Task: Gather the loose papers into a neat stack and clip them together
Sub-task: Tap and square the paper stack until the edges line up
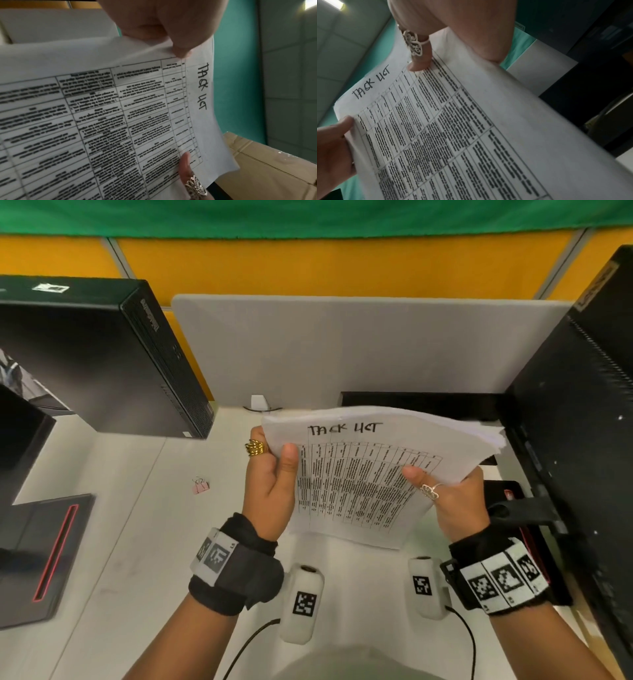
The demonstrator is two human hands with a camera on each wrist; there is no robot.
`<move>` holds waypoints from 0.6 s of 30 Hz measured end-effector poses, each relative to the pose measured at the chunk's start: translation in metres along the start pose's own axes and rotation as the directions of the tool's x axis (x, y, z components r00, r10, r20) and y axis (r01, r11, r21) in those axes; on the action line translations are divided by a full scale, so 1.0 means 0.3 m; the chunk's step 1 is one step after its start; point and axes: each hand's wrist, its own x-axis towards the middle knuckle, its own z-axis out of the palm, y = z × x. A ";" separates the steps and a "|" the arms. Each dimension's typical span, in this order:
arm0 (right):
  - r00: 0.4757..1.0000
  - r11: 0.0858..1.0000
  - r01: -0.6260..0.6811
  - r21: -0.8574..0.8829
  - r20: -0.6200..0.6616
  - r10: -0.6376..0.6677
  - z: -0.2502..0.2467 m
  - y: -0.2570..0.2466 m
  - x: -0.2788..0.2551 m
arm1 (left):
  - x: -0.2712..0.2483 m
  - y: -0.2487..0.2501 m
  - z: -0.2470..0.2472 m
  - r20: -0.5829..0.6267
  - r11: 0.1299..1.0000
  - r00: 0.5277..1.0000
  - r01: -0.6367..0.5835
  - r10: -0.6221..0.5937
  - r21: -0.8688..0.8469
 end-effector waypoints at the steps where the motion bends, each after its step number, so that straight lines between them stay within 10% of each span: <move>1: 1.000 1.000 0.003 -0.005 0.018 -0.002 0.001 0.005 -0.002 | -0.007 -0.007 -0.001 0.006 1.000 1.000 0.013 -0.013 0.005; 18: 0.997 0.997 0.076 -0.010 -0.002 -0.076 0.017 -0.006 -0.074 | -0.060 0.019 0.007 -0.036 0.994 0.993 -0.110 0.110 -0.011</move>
